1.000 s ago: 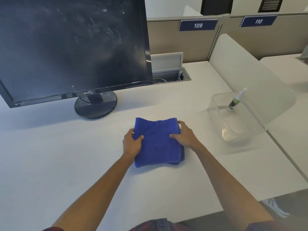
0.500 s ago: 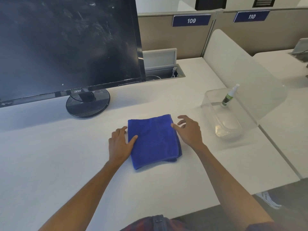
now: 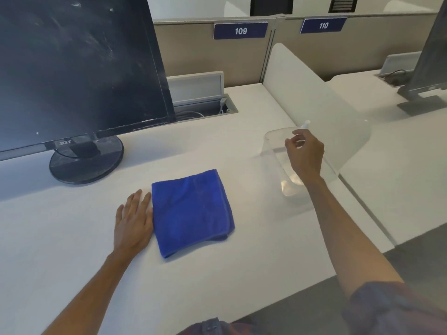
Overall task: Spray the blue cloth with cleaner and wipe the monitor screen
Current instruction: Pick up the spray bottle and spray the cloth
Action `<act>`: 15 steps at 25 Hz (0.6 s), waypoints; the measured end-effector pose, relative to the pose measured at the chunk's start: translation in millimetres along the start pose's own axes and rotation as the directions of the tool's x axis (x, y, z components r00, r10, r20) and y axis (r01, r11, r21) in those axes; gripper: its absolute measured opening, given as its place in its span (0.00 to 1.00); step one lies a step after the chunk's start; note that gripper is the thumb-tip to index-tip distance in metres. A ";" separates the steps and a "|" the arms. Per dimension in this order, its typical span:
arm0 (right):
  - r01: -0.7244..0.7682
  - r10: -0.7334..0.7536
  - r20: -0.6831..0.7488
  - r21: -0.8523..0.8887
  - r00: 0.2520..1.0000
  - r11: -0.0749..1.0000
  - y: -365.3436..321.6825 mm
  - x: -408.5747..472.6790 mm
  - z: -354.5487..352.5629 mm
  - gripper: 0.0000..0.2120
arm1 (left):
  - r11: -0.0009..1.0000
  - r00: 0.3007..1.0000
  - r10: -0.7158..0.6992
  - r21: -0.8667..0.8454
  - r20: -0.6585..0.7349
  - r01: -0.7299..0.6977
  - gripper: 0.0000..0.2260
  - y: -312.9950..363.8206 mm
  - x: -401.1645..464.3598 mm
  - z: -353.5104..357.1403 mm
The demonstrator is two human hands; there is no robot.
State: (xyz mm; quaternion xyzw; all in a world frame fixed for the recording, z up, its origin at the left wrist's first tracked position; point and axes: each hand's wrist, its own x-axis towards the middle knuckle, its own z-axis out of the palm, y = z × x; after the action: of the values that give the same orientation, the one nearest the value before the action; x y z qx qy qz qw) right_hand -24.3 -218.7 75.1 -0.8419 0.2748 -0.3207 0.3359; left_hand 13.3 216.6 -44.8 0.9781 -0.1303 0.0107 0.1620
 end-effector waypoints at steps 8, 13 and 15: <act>-0.184 0.162 -0.124 -0.190 0.979 0.965 32.5 62.5 0.3 0.27 | 1.000 1.000 0.003 0.022 0.006 -0.004 0.29 1.2 2.4 2.1; -0.270 0.258 -0.088 -0.180 0.962 0.946 37.8 73.8 11.4 0.16 | 1.000 1.000 0.000 0.016 0.003 0.000 0.27 1.7 2.4 2.0; -0.271 0.252 -0.122 -0.178 0.960 0.946 40.2 75.1 15.2 0.15 | 1.000 1.000 0.002 0.019 0.003 -0.002 0.27 2.0 2.4 2.3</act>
State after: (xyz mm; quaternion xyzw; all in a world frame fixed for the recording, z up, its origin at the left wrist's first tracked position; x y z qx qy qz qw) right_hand 25.1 -288.8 63.3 -0.8098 0.4299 -0.2858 0.2786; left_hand 15.0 213.5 -46.1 0.9795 -0.1315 0.0104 0.1525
